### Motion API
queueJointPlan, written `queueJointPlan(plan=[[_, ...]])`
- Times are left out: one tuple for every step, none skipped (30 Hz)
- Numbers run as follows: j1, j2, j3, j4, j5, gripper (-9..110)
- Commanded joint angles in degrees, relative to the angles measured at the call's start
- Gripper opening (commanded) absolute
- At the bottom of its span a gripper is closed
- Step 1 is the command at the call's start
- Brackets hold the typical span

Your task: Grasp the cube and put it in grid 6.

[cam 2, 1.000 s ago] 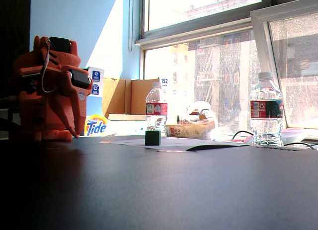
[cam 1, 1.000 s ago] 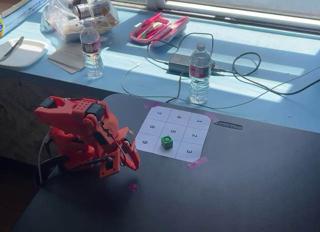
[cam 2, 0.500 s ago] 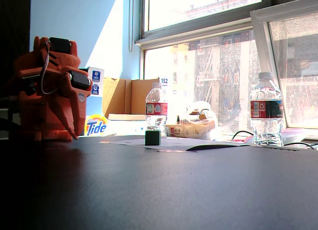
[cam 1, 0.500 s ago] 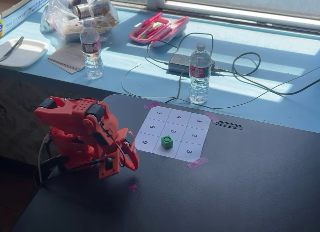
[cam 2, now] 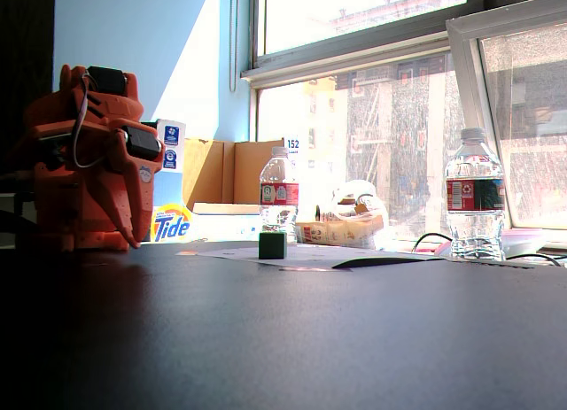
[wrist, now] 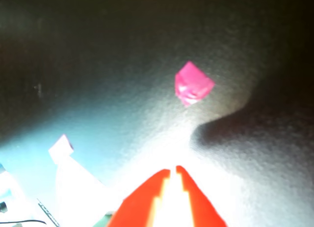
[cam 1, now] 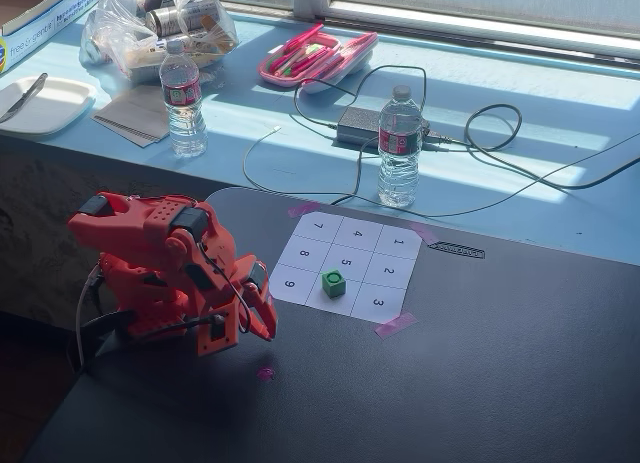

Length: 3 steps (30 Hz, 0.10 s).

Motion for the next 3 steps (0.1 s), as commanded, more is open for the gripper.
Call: queueJointPlan(plan=[[0.00,0.18,-0.09,-0.09,-0.44,0],[0.00,0.18,-0.09,-0.09,-0.44,0],[0.00,0.18,-0.09,-0.09,-0.53,0]])
